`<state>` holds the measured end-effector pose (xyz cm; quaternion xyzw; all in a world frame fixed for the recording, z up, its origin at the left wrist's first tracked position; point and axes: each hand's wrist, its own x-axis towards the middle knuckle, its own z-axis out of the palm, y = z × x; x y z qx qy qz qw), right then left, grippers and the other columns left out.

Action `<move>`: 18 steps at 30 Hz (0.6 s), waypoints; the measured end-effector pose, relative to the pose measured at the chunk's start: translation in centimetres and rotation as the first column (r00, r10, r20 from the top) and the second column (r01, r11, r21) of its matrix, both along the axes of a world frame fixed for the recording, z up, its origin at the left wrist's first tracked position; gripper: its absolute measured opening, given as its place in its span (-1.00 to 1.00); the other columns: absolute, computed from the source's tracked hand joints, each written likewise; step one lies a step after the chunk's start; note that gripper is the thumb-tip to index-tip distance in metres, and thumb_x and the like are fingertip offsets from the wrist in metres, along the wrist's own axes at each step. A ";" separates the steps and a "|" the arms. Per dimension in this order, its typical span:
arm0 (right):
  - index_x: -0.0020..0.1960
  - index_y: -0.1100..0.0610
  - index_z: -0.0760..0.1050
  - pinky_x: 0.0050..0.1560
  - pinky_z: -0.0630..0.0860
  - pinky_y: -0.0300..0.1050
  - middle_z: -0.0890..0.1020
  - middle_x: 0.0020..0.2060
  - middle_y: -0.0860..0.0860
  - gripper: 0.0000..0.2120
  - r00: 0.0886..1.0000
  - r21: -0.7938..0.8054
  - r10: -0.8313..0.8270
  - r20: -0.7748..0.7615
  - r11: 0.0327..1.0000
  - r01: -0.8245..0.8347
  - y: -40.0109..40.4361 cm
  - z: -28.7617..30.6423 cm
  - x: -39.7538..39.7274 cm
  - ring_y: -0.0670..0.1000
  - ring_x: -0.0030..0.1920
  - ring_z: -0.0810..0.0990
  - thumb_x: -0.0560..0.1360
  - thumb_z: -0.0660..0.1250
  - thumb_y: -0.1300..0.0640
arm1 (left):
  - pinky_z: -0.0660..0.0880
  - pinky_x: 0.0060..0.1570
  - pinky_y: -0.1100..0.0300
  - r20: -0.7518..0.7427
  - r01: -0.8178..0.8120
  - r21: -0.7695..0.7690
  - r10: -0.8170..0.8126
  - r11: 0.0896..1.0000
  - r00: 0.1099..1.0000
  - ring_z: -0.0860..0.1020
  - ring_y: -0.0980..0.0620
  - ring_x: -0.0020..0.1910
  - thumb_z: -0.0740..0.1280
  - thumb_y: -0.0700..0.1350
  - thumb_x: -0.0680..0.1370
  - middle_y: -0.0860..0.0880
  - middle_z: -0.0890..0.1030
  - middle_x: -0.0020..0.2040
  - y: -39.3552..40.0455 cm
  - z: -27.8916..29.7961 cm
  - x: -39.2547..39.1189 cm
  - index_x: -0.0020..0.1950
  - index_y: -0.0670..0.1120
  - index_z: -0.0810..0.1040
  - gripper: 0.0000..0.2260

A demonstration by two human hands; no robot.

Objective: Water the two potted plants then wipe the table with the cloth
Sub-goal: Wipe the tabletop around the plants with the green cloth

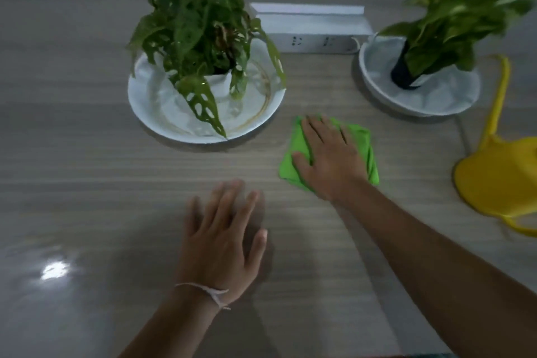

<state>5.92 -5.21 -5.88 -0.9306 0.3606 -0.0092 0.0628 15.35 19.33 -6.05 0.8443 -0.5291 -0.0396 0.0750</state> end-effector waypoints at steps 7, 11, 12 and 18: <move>0.65 0.13 0.03 0.60 -0.14 0.19 -0.08 0.66 0.12 -0.25 0.995 -0.002 -0.094 0.036 0.996 0.094 -5.7 0.2 5.1 0.12 0.64 -0.17 0.60 0.04 -0.25 | 0.19 0.44 -0.30 0.015 0.003 -0.067 -0.002 0.998 1.000 0.25 -0.09 0.56 0.16 0.20 0.55 -0.07 0.28 0.59 -0.4 -0.4 0.2 0.53 -0.01 0.36 -0.41; 0.64 0.14 0.07 0.60 -0.15 0.20 0.02 0.65 0.13 -0.27 0.994 0.022 -0.108 -0.007 0.994 0.109 -3.0 -0.1 2.0 0.13 0.64 -0.08 0.61 0.00 -0.26 | 0.16 0.46 -0.29 0.005 -0.008 -0.032 0.008 0.999 1.000 0.23 -0.08 0.57 0.14 0.22 0.55 -0.06 0.26 0.59 -0.5 -0.5 0.1 0.53 0.00 0.37 -0.41; 0.64 0.14 0.08 0.60 -0.13 0.20 0.05 0.65 0.13 -0.27 0.994 0.034 -0.106 -0.007 0.994 0.106 -1.9 -0.1 0.8 0.12 0.64 -0.04 0.61 -0.01 -0.26 | 0.15 0.47 -0.28 0.008 -0.014 -0.017 0.014 1.000 1.000 0.22 -0.07 0.58 0.13 0.23 0.55 -0.05 0.25 0.60 -0.5 -0.4 0.1 0.53 0.01 0.36 -0.41; 0.59 0.11 0.27 0.58 0.08 0.25 0.23 0.61 0.10 -0.30 0.994 0.001 -0.071 0.083 0.997 0.072 8.6 -0.3 -9.9 0.13 0.62 0.15 0.56 0.10 -0.25 | 0.16 0.46 -0.26 0.028 -0.031 -0.031 0.032 0.999 0.999 0.24 -0.07 0.56 0.10 0.25 0.54 -0.05 0.30 0.57 -0.5 -0.4 0.0 0.53 0.03 0.36 -0.40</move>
